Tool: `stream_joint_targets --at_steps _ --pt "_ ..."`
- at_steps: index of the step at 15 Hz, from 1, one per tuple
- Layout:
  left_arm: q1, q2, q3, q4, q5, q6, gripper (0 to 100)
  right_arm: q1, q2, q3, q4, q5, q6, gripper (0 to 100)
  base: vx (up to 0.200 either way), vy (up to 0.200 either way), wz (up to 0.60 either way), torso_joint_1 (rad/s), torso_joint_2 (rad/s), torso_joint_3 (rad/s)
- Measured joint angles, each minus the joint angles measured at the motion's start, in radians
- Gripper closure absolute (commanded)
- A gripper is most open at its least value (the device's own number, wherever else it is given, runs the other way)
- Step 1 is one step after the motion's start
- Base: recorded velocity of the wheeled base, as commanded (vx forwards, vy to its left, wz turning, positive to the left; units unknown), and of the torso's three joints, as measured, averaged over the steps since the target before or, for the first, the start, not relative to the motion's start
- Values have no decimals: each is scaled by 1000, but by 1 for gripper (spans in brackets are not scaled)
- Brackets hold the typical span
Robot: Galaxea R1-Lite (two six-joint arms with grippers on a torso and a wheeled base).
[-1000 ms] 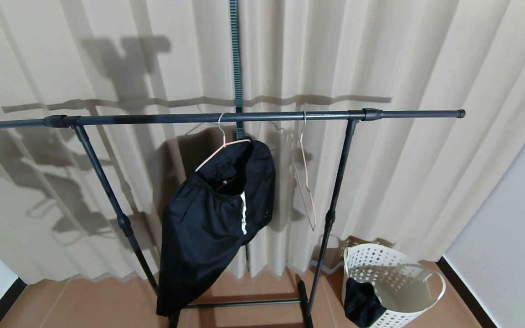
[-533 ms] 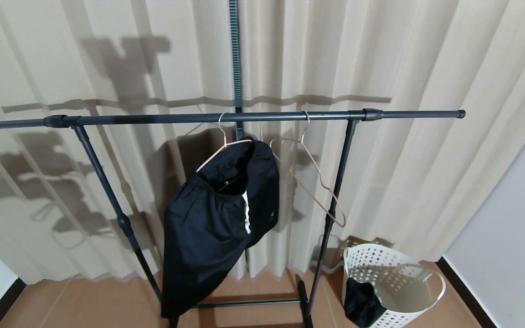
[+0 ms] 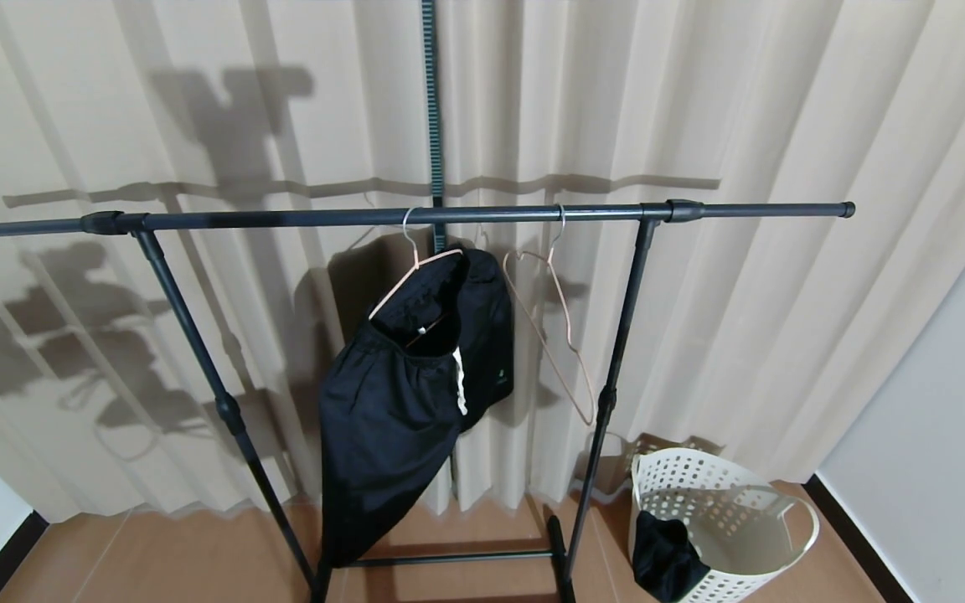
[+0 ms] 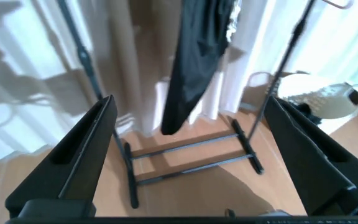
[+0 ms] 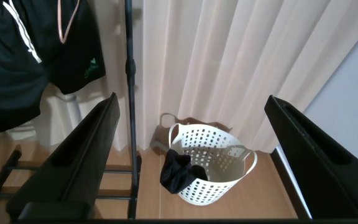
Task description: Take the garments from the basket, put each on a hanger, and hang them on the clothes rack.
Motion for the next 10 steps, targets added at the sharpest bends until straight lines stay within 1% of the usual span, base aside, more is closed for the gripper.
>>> stream_joint_targets --at_steps 2,3,4,5,6,9,10 --pt "44 -40 0 10 109 -10 0 0 0 0 0 0 -1 0 0 0 0 0 0 0" --pt "49 -53 0 11 115 -24 0 0 -1 0 0 1 0 0 0 0 0 0 0 0" --pt "49 -69 0 11 94 -41 0 0 -1 0 -1 1 2 0 0 0 0 0 0 0" --pt "42 -86 0 11 51 -56 0 1 -1 0 -2 3 1 0 0 0 0 0 0 0" --pt "39 -95 -2 12 35 -57 0 2 -1 0 -3 5 2 0 0 0 0 0 0 0" --pt "35 -111 -3 12 28 -53 0 3 -2 1 -4 7 -2 0 0 0 0 0 0 0" --pt "35 -113 -3 12 28 -53 0 3 -2 1 -4 7 -2 0 0 0 -600 2 7 2"
